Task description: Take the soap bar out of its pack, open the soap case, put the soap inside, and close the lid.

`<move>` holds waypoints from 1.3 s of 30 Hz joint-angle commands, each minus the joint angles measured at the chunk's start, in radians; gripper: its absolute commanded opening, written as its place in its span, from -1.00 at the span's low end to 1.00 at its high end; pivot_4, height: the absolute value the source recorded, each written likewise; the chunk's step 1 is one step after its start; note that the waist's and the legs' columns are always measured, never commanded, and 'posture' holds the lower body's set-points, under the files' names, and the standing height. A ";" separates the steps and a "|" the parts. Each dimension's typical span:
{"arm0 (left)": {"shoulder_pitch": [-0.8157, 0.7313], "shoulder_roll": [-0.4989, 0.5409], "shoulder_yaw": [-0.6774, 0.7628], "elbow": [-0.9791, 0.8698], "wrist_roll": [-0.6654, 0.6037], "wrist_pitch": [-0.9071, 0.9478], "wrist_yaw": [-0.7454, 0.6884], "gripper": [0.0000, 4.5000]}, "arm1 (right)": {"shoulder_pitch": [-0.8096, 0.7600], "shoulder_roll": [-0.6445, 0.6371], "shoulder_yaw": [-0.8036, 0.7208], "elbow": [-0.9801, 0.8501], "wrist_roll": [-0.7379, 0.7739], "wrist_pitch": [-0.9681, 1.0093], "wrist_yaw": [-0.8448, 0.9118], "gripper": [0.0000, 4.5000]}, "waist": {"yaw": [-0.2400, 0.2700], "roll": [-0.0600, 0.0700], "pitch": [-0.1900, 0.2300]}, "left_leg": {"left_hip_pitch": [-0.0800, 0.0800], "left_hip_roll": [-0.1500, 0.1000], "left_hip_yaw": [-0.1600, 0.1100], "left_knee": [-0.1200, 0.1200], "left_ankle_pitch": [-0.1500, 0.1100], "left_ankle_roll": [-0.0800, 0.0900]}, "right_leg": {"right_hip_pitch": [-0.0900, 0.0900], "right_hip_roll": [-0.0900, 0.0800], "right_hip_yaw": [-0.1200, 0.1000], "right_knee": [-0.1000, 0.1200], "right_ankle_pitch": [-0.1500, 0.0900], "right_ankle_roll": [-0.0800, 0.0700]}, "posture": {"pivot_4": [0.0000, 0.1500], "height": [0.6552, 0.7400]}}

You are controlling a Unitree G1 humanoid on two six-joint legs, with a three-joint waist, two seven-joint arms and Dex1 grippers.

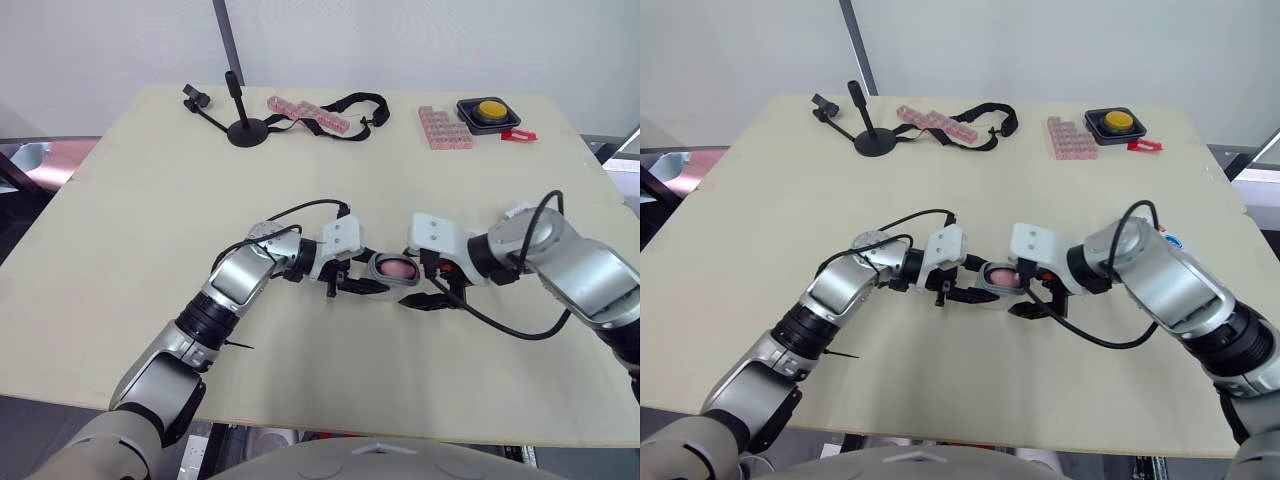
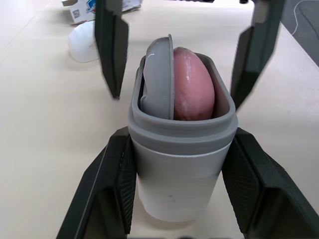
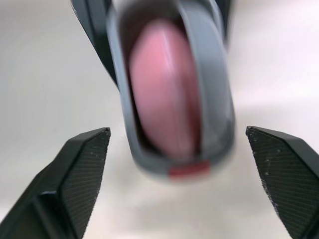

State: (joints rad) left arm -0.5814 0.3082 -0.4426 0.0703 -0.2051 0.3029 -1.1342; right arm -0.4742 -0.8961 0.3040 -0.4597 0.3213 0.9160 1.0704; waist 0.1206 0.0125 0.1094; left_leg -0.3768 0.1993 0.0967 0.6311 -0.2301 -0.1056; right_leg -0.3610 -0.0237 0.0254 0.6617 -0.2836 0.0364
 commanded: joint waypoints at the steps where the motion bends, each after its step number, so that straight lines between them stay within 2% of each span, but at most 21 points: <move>1: 0.026 0.025 0.053 0.006 -0.027 -0.061 -0.027 -0.15 | 0.093 0.008 -0.171 0.058 0.051 -0.126 -0.002 0.99 | 0.000 0.000 0.000 | 0.000 0.000 0.000 0.000 0.000 0.000 | 0.000 0.000 0.000 0.000 0.000 0.000 | 1.00 1.00; 5: 0.077 0.023 0.113 -0.018 -0.084 -0.104 -0.042 -0.15 | 0.239 0.095 -0.393 0.139 0.174 -0.254 0.018 0.99 | 0.000 0.000 0.000 | -0.001 0.000 0.000 0.000 0.000 0.000 | 0.000 0.000 0.000 -0.001 0.000 0.000 | 1.00 1.00; 9: 0.127 0.014 0.152 -0.039 -0.124 -0.124 -0.041 -0.15 | 0.390 0.145 -0.536 0.167 0.247 -0.384 0.083 0.99 | 0.005 0.000 0.000 | -0.002 0.000 0.000 0.000 -0.001 0.001 | 0.000 -0.001 -0.002 -0.002 0.000 0.000 | 1.00 1.00; 14: 0.183 0.006 0.182 -0.037 -0.148 -0.144 -0.032 -0.15 | 0.553 0.191 -0.642 0.208 0.284 -0.534 0.149 0.99 | 0.004 0.000 0.000 | -0.004 0.000 -0.001 0.000 -0.001 0.002 | 0.000 -0.002 -0.003 -0.006 0.000 0.000 | 1.00 1.00; 19: 0.221 0.013 0.190 -0.018 -0.140 -0.199 -0.047 -0.15 | 0.643 0.235 -0.724 0.320 0.270 -0.676 0.159 0.99 | -0.005 0.000 0.000 | -0.004 -0.001 -0.001 0.000 -0.002 0.003 | 0.000 -0.003 -0.004 -0.008 0.000 0.000 | 1.00 1.00; 29: 0.251 0.047 0.160 -0.021 -0.138 -0.291 -0.156 -0.15 | 0.647 0.196 -0.757 0.452 0.207 -0.772 0.085 0.99 | -0.039 0.000 0.000 | -0.001 -0.001 -0.001 0.000 -0.001 0.004 | 0.002 -0.004 -0.005 -0.009 0.000 0.000 | 1.00 1.00; 33: 0.253 0.070 0.144 -0.033 -0.131 -0.283 -0.191 -0.15 | 0.620 0.126 -0.740 0.435 0.203 -0.680 0.047 0.99 | -0.041 0.001 0.000 | -0.001 -0.001 -0.001 -0.001 -0.001 0.004 | 0.003 -0.004 -0.005 -0.009 0.000 0.000 | 1.00 1.00; 39: 0.244 0.087 0.155 -0.039 -0.158 -0.230 -0.223 -0.15 | 0.510 0.006 -0.662 0.315 0.183 -0.464 -0.068 0.99 | -0.041 0.001 0.000 | 0.002 -0.001 -0.001 -0.003 -0.001 0.004 | 0.005 -0.003 -0.005 -0.010 0.000 0.000 | 1.00 1.00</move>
State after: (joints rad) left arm -0.3267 0.3894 -0.2967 0.0606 -0.3418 0.0758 -1.3457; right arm 0.0568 -0.8615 -0.3632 -0.0950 0.5142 0.4074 1.0292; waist 0.0795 0.0140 0.1090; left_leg -0.3753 0.1980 0.0952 0.6282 -0.2308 -0.1011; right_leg -0.3563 -0.0268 0.0205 0.6516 -0.2835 0.0365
